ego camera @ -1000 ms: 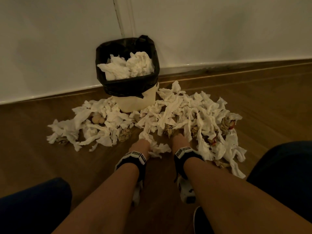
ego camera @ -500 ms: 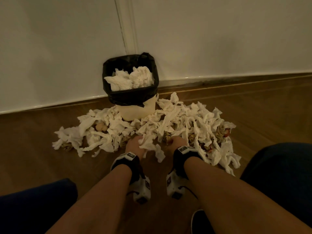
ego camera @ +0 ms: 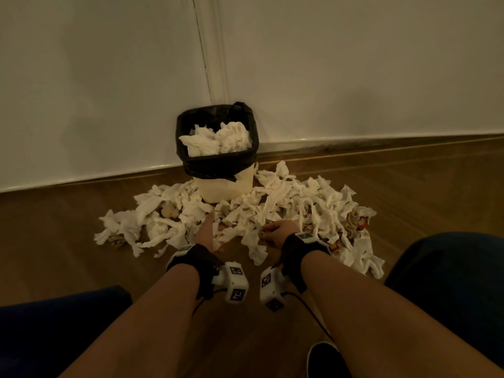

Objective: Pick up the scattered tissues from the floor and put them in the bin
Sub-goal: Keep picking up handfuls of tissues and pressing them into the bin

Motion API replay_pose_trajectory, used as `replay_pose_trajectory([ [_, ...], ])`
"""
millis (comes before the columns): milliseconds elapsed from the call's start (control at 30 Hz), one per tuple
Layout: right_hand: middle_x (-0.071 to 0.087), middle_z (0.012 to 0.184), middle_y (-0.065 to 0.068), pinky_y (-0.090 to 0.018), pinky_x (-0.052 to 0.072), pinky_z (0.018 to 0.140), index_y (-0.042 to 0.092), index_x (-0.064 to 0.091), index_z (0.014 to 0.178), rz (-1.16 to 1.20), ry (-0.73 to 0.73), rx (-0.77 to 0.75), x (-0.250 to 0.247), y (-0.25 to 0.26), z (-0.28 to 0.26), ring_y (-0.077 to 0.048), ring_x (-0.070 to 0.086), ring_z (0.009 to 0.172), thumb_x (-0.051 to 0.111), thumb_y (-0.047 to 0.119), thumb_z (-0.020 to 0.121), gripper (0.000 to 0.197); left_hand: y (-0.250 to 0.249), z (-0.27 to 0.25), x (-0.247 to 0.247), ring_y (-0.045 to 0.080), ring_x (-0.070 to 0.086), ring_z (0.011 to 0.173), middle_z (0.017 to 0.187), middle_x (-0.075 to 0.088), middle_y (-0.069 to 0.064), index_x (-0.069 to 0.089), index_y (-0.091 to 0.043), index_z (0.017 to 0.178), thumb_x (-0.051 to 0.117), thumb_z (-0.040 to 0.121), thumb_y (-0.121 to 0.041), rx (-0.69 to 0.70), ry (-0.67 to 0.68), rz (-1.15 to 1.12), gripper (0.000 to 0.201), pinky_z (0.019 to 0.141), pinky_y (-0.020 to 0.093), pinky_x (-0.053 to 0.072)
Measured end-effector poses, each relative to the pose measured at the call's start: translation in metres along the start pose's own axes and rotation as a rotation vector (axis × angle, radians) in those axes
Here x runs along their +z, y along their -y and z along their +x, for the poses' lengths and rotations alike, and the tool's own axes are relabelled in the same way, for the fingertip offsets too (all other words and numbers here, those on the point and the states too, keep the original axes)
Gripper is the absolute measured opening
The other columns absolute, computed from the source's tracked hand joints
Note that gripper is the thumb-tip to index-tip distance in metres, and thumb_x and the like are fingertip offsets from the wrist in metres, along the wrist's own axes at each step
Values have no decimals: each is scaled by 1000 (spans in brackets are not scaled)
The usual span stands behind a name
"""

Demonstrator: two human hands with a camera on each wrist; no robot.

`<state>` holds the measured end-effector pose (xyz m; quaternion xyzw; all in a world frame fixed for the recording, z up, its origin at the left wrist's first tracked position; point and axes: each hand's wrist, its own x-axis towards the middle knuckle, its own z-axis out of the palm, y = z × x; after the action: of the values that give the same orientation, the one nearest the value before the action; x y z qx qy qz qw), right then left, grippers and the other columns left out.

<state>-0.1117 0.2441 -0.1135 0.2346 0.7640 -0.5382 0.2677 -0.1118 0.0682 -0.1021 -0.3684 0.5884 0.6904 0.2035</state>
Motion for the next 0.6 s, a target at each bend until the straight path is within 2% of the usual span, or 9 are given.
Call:
replay_pose_trajectory([
  [33,65,110,-13,-34,53,89,6,64,117,19,2,2,0,1,-1,-21,61,90,64,5,86,30,0,-1,-1,32,55,93,123,54,12,38,-15,140,47,95,-45,22,-18,68,56,74,35,50],
  [100,64,110,-13,-30,52,84,4,64,116,52,4,-1,-1,5,-4,-22,61,90,64,2,86,30,0,-4,-5,31,56,84,115,59,17,43,-8,138,59,91,-27,21,-55,153,53,63,29,53],
  [200,65,103,-12,-26,50,78,3,65,113,85,-3,-6,-1,14,-4,-15,58,72,64,2,86,28,1,-2,-7,37,58,106,132,51,22,44,-1,135,57,91,-11,3,-33,237,48,82,38,52],
  [267,65,87,-8,-28,53,77,2,65,113,137,-3,-19,-1,22,-4,-14,57,67,64,3,86,27,-5,-7,-6,33,48,124,143,42,15,38,-3,139,52,95,-18,-12,-57,241,49,98,37,44],
  [333,63,81,-7,-33,54,84,-1,64,113,189,1,-66,0,33,-8,-19,60,75,64,2,86,27,-4,-15,-5,28,43,129,149,35,7,33,-10,143,42,99,-31,83,15,583,50,101,31,38],
  [400,66,94,-13,-39,52,93,-3,65,111,234,-7,-139,-1,48,-14,-26,61,89,65,1,85,26,-16,-17,4,28,48,124,150,34,9,33,-9,143,38,100,-32,83,60,427,49,83,22,49],
  [467,65,105,-21,-38,51,93,-6,65,106,321,-8,-187,-6,67,-21,-26,62,91,66,-1,83,24,-26,-20,10,28,61,103,143,42,19,37,0,139,40,100,-21,80,95,267,44,57,17,50],
  [533,65,101,-22,-30,52,86,-12,60,111,430,14,-221,-15,88,-31,-19,65,77,64,-3,84,29,-46,-25,18,22,58,74,137,47,24,40,3,136,41,99,-18,101,79,209,42,59,20,49],
  [600,66,100,-19,-25,52,84,-12,59,114,431,14,-267,-26,107,-41,-14,64,73,64,-2,84,31,-73,-35,25,24,57,79,136,49,22,46,-1,132,43,99,-29,137,38,74,44,70,29,51],
])
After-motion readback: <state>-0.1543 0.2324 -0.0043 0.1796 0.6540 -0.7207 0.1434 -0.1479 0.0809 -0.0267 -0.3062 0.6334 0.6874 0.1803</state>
